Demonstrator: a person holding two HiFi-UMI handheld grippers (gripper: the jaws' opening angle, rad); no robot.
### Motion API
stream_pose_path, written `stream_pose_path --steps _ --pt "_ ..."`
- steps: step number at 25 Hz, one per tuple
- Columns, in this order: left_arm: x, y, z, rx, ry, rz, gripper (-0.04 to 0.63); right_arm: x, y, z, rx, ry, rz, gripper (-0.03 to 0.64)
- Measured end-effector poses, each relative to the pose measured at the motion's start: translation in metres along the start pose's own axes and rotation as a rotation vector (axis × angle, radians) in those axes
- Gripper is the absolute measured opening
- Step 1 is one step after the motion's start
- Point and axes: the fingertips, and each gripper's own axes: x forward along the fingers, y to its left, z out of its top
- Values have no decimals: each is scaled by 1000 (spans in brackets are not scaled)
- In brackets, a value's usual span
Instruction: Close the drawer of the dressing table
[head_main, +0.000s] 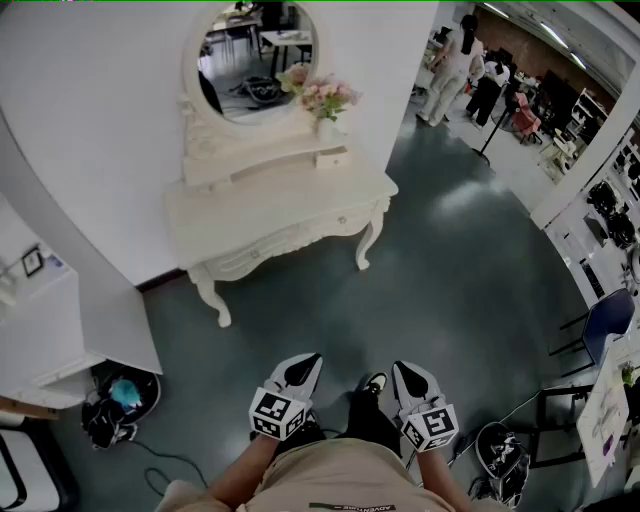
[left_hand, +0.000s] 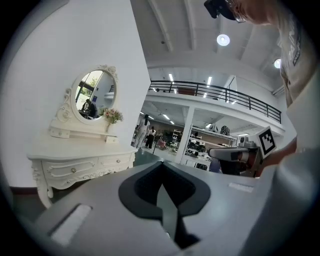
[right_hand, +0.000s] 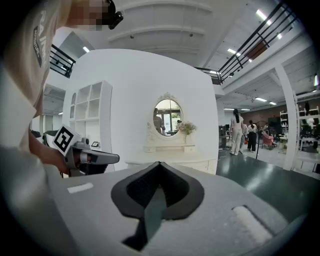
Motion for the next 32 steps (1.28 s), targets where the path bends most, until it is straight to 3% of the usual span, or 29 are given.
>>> stream_pose_path --steps 4,10,14,19,25,32 --pt "4 10 -2 -36 17 25 15 10 -3 6 -9 -1 8 2" --pt "41 20 4 -25 42 31 15 34 -25 10 -20 -8 33 2" --pt "76 16 19 -15 50 26 15 50 -58 4 -17 14 40 2" --pt "119 26 51 52 51 21 15 99 -99 20 20 -38 76 2" --pt "167 44 81 80 50 80 15 142 -138 46 -3 -78 143 2" --pt "227 50 108 94 37 109 15 167 -200 54 7 -77 156 2"
